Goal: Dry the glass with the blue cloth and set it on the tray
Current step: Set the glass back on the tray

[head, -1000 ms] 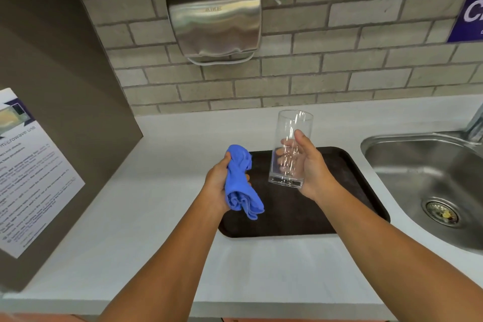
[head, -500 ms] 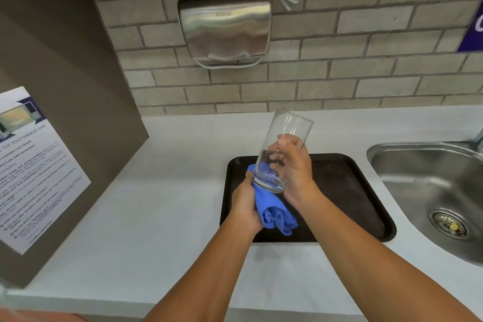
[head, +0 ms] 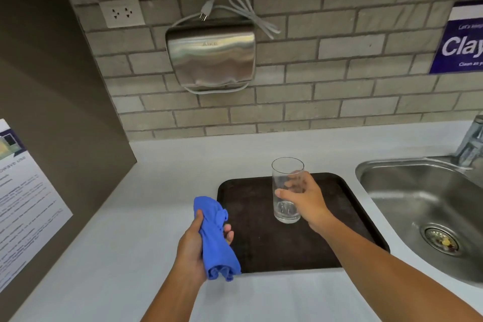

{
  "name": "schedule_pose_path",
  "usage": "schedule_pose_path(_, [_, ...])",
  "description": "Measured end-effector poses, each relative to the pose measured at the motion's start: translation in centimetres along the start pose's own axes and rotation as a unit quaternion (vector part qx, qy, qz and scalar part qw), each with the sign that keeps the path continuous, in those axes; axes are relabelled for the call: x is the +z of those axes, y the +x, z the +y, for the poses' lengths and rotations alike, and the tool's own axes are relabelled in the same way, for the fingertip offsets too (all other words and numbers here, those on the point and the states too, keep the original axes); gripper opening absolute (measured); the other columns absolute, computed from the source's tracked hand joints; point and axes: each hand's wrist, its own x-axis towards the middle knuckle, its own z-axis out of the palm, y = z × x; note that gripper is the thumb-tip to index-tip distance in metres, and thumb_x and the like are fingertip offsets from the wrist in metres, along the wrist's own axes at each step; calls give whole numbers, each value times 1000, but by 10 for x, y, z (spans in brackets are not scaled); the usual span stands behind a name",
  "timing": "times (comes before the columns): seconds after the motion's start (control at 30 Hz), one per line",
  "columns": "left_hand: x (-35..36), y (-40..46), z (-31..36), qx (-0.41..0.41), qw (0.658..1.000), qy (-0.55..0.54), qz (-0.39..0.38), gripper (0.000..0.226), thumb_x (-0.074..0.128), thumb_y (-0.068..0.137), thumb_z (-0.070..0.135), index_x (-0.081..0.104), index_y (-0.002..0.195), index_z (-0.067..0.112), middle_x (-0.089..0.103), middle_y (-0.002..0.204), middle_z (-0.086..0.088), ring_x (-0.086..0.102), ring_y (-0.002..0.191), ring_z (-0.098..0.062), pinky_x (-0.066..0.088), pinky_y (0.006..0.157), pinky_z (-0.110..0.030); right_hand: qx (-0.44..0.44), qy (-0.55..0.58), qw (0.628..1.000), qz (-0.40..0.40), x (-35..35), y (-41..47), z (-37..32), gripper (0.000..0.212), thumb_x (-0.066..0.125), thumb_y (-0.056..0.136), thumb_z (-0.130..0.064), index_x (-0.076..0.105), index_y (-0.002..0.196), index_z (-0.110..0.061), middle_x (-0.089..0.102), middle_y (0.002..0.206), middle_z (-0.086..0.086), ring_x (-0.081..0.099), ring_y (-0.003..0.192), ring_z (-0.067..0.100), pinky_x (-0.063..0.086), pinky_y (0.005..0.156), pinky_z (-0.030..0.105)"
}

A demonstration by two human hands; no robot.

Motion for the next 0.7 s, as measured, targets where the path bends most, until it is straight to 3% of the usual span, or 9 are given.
schedule_pose_path(0.13, [-14, -4, 9, -7, 1000, 2, -11, 47, 49, 96, 45, 66, 105, 2, 75, 82, -23, 72, 59, -28, 61, 56, -34, -1, -3, 1000, 20, -4, 6, 6, 54, 89, 69, -9, 56, 111, -8, 65, 107, 7, 62, 97, 16, 50, 69, 25])
schedule_pose_path(0.37, [-22, -3, 14, -2, 1000, 5, -18, 46, 46, 98, 44, 63, 112, 4, 75, 95, -23, 76, 73, -28, 61, 64, -36, 11, -3, 999, 33, -6, 19, 20, 57, 91, 66, -11, 57, 113, -13, 64, 104, 1, 62, 109, 24, 50, 75, 32])
schedule_pose_path(0.57, [-22, -1, 14, -8, 1000, -11, -22, 46, 46, 98, 43, 63, 115, 4, 74, 103, -23, 76, 76, -28, 61, 67, -36, 25, -5, 999, 39, -4, 23, 29, 60, 92, 65, -12, 55, 111, -7, 63, 106, 1, 62, 108, 23, 49, 73, 29])
schedule_pose_path(0.7, [-20, 1, 13, -5, 1000, -14, -25, 46, 45, 98, 43, 64, 115, 3, 70, 113, -23, 76, 77, -28, 60, 70, -38, 29, -5, 999, 38, -4, 25, 34, 58, 92, 64, -12, 55, 108, -16, 62, 107, 0, 61, 109, 22, 48, 82, 33])
